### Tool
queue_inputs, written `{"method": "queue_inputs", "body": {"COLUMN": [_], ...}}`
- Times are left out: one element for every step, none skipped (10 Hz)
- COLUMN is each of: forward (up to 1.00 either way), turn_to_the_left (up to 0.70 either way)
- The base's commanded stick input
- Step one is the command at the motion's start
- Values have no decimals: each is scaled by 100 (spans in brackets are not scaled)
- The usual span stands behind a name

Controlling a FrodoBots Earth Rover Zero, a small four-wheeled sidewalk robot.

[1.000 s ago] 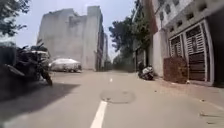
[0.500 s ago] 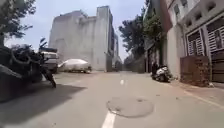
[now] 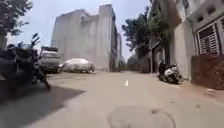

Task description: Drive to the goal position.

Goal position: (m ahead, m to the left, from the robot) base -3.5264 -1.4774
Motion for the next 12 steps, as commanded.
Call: {"method": "queue_inputs", "body": {"forward": [100,100,100,100,100,100,100,100,100,100,100,100], "turn_to_the_left": [0,0,0,0,0,0,11,40,40,40,0,0]}}
